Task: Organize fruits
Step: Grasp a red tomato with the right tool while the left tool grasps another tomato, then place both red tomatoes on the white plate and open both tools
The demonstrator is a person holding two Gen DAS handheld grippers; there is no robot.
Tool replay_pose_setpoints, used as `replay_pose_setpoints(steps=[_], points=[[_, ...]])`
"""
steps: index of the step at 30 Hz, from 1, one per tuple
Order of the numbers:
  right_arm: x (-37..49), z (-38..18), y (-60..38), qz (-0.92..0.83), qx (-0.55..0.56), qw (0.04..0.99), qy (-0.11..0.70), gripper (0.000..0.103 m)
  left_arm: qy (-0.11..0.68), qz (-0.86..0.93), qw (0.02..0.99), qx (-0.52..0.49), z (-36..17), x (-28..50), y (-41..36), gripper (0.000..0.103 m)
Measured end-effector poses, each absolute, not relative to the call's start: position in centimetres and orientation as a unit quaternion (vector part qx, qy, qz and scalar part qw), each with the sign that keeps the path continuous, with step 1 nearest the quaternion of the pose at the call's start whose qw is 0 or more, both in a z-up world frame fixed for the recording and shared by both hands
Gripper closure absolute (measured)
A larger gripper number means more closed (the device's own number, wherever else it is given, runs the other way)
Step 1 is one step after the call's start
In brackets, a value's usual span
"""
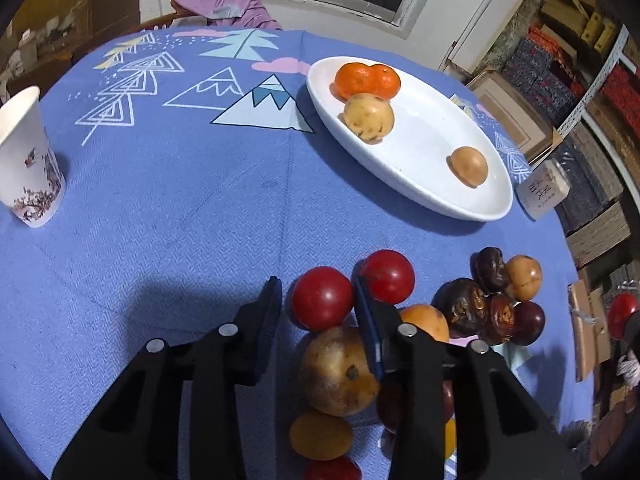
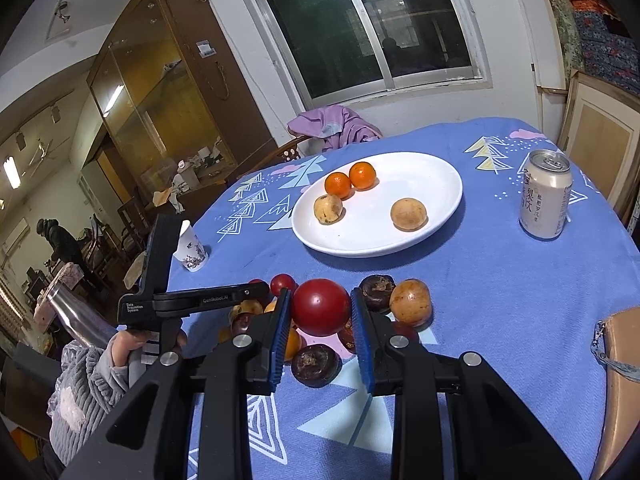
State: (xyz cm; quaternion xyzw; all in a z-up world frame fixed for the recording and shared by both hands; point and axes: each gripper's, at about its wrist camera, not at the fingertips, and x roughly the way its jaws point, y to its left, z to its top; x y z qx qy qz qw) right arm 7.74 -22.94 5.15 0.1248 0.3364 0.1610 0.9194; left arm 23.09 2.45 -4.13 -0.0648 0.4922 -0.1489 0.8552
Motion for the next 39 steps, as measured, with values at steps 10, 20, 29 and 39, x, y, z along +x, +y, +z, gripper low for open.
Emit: replay_pose_setpoints(steps=[10,20,29,39], points=[[7.7,5.2,-23.0,0.156,0.123,0.921,0.335,0.073,0.481,-0.154,0.862,-0.029,-3.9,22.2,0.9,0.071],[7.8,5.2,-23.4,0.153,0.129,0.921,0.333,0.073,0.444,-0.146,0.883,-0.049,-1.5,20.7,2.5,0.074],[7.2,7.1,-24.1,0.133,0.130,0.937,0.297,0.073,0.330,-0.140,0.934,-0.007,6.4,15.1,0.7,0.074],[15.7,9.4,-22.2,0.094,0.078,0.927,0.354,0.073,0.370,-0.134,0.919,0.028,7.3,22.5,-5.7,0.074]])
